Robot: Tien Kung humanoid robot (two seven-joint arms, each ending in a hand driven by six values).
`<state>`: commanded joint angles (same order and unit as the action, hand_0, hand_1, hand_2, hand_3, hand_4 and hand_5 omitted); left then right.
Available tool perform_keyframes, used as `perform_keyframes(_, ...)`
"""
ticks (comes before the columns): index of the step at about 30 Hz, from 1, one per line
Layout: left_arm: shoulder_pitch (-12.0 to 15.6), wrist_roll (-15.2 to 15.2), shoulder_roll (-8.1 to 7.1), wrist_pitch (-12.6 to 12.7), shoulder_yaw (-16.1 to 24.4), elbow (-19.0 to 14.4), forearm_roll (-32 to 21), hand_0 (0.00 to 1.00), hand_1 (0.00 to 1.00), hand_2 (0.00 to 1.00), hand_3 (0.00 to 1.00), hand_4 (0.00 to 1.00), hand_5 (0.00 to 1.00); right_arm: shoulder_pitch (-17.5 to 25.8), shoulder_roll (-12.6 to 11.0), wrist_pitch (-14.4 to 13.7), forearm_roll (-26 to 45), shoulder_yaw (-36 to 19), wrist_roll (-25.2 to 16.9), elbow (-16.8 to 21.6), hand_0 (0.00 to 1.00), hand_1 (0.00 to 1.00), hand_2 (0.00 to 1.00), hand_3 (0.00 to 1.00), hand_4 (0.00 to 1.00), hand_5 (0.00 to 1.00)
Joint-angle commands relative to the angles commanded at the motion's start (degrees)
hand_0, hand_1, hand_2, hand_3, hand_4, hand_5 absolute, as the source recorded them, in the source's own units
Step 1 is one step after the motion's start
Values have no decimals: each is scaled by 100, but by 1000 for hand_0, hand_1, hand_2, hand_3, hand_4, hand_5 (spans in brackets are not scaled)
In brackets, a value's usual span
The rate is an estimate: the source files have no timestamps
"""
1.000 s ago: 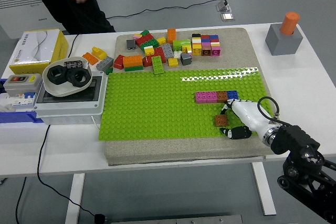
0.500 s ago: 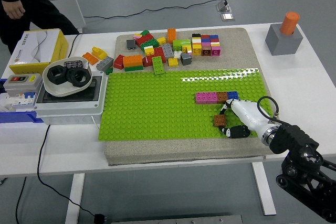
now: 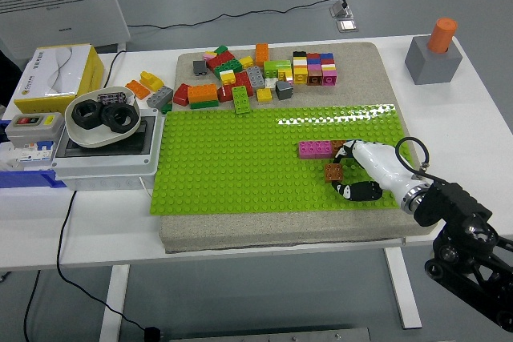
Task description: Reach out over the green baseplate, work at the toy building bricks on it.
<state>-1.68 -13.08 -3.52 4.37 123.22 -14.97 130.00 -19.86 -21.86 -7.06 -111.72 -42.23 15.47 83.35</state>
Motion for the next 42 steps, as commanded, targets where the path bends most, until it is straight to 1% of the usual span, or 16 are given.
perform_keyframes(4, -3, 3, -11, 0, -15, 1, 0, 763, 707, 611, 447, 635, 304, -388, 209, -4, 85, 52, -34, -274, 812, 826, 815, 457, 641, 194)
perform_keyframes(7, -8, 4, -19, 2, -31, 2, 0, 763, 707, 611, 446, 635, 302, -733, 506, -20, 144, 46, -98, -657, 812, 825, 816, 458, 640, 198)
perform_keyframes(10, -12, 6, -25, 5, -43, 2, 0, 763, 707, 611, 446, 635, 302, -979, 701, -33, 187, 76, -144, -1001, 812, 825, 816, 458, 640, 198)
perform_keyframes(11, -13, 7, -27, 6, -45, 2, 0, 763, 707, 611, 447, 637, 304, -1076, 773, -40, 213, 105, -165, -1167, 817, 826, 813, 467, 643, 200)
perform_keyframes(16, -22, 13, -36, 13, -57, 0, 0, 763, 707, 611, 447, 637, 304, -1344, 949, -42, 290, 223, -204, -1767, 817, 826, 813, 467, 643, 200)
perform_keyframes(21, -30, 18, -44, 17, -68, -1, 0, 763, 707, 610, 446, 638, 305, -1514, 1047, -8, 373, 361, -212, -2216, 816, 831, 817, 471, 641, 200)
perform_keyframes(25, -33, 20, -49, 18, -74, -1, 0, 763, 707, 611, 446, 639, 305, -1573, 1088, 11, 436, 450, -219, -2389, 813, 828, 818, 478, 640, 201)
perform_keyframes(28, -32, 20, -51, 20, -74, -1, 0, 763, 707, 611, 446, 639, 305, -1589, 1097, 25, 466, 499, -216, -2429, 813, 828, 818, 478, 640, 201)
perform_keyframes(29, -32, 20, -51, 20, -74, -1, 0, 762, 707, 611, 447, 641, 306, -1591, 1099, 28, 478, 510, -215, -2426, 814, 828, 820, 492, 641, 202)
perform_keyframes(42, -20, 21, -44, 21, -45, 8, 0, 762, 707, 611, 446, 641, 309, -1563, 1062, -26, 614, 488, -256, -2236, 816, 829, 820, 494, 645, 205)
